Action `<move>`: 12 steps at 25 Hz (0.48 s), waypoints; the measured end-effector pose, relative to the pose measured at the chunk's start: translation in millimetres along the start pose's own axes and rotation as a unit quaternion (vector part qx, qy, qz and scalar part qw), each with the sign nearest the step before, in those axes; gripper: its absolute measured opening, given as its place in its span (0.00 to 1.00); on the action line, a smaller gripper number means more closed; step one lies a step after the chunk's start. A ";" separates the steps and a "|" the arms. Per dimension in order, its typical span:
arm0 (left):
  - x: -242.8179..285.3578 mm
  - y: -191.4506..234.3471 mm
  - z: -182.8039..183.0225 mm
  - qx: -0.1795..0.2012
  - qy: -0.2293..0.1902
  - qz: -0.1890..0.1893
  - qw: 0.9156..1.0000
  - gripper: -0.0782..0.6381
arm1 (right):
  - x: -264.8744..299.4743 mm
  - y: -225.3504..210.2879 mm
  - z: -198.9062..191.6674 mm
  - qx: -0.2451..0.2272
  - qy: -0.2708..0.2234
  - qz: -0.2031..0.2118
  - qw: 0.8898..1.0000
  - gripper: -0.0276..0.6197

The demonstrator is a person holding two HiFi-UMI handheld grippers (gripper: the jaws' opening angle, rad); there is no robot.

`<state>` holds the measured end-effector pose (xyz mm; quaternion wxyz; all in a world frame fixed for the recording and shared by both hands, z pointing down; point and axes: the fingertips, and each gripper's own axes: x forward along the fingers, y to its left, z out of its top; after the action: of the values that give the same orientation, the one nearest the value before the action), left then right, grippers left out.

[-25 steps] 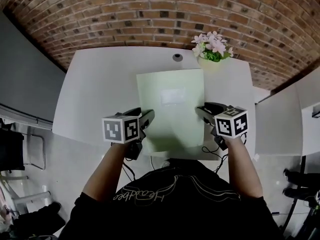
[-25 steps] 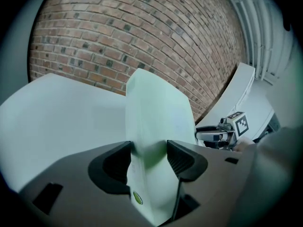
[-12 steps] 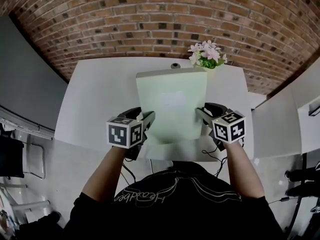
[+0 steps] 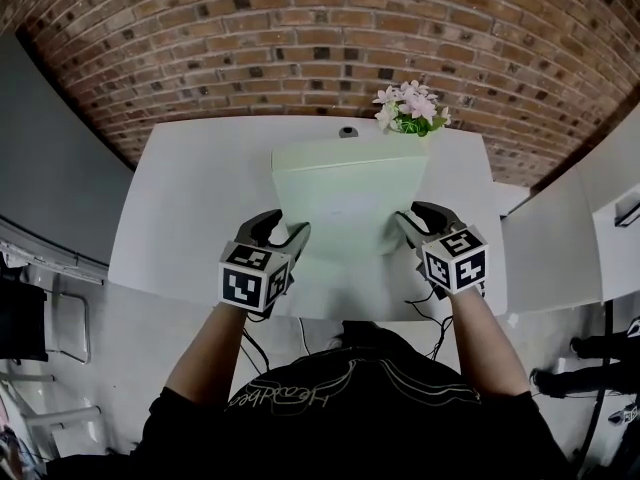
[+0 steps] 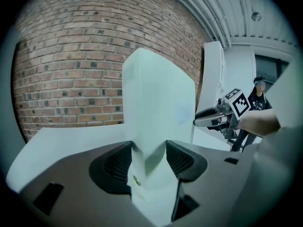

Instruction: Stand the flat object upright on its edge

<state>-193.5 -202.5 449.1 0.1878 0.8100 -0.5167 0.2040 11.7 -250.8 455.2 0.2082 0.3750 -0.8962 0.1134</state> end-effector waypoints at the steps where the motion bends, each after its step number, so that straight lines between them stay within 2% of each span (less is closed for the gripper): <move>1: -1.1 -0.7 -1.3 0.002 -0.004 -0.001 1.000 0.43 | -1.1 1.1 -0.7 -0.002 -0.004 -0.001 1.000 0.26; 6: -7.9 -8.2 -9.3 0.001 -0.023 -0.018 1.000 0.43 | -10.5 6.0 -6.6 -0.005 -0.025 -0.006 1.000 0.26; 10: -16.6 -15.2 -13.5 -0.013 -0.051 -0.057 0.997 0.41 | -17.9 7.8 -10.9 -0.002 -0.047 -0.006 0.999 0.26; 12: -20.7 -18.2 -17.1 -0.009 -0.060 -0.074 0.995 0.41 | -22.4 10.1 -14.4 0.002 -0.060 -0.001 0.998 0.26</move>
<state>-187.2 -170.7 451.0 0.1782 0.8550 -0.4677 0.1358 22.6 -224.6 457.2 0.1537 0.3825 -0.9064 0.0921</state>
